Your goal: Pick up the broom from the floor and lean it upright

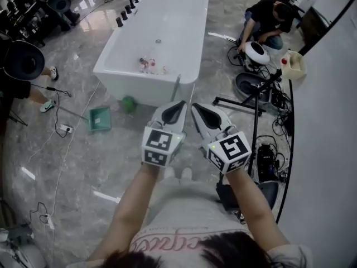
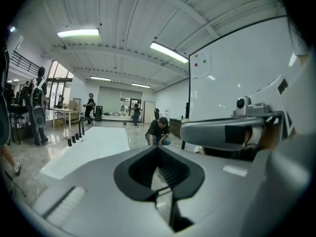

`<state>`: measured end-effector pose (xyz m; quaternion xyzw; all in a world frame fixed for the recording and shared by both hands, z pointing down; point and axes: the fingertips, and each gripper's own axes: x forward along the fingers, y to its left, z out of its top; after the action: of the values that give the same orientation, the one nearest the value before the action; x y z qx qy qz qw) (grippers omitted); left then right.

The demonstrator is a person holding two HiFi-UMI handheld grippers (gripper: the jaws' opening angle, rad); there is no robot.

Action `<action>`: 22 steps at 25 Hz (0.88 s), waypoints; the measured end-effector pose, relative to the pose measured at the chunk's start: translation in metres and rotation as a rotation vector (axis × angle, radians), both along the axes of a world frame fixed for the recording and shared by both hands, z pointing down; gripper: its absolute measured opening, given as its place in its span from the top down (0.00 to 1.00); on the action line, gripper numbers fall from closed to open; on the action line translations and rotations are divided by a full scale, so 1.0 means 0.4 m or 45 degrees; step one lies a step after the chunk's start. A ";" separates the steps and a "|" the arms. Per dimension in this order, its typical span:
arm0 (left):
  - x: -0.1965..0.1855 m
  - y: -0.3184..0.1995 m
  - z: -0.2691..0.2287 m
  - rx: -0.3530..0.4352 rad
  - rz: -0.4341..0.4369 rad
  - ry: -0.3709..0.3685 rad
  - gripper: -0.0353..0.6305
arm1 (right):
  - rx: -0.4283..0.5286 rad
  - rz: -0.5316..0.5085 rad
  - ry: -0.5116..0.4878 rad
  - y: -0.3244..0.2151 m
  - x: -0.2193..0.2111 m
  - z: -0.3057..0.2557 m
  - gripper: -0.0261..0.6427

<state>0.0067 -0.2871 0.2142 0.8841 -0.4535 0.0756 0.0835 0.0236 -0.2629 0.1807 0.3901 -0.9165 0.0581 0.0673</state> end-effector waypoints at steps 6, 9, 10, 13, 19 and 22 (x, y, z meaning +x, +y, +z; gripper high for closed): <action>0.017 0.012 -0.118 0.136 0.024 0.036 0.95 | 0.094 0.032 -0.033 0.012 0.013 -0.106 0.96; 0.019 0.025 -0.141 0.156 0.031 0.048 0.95 | 0.109 0.032 -0.030 0.024 0.017 -0.130 0.96; 0.017 0.029 -0.149 0.163 0.034 0.051 0.95 | 0.112 0.029 -0.028 0.027 0.016 -0.136 0.96; 0.012 0.036 -0.176 0.185 0.035 0.072 0.95 | 0.119 0.035 -0.022 0.030 0.016 -0.148 0.96; 0.017 0.038 -0.206 0.222 0.039 0.096 0.95 | 0.103 0.053 -0.050 0.022 0.015 -0.134 0.96; 0.022 0.036 -0.215 0.241 0.048 0.088 0.95 | 0.112 0.054 -0.058 0.018 0.011 -0.134 0.96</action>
<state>0.0154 -0.2728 0.1283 0.8986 -0.4386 0.0034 0.0138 0.0280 -0.2556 0.1270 0.4108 -0.9109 0.0282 0.0280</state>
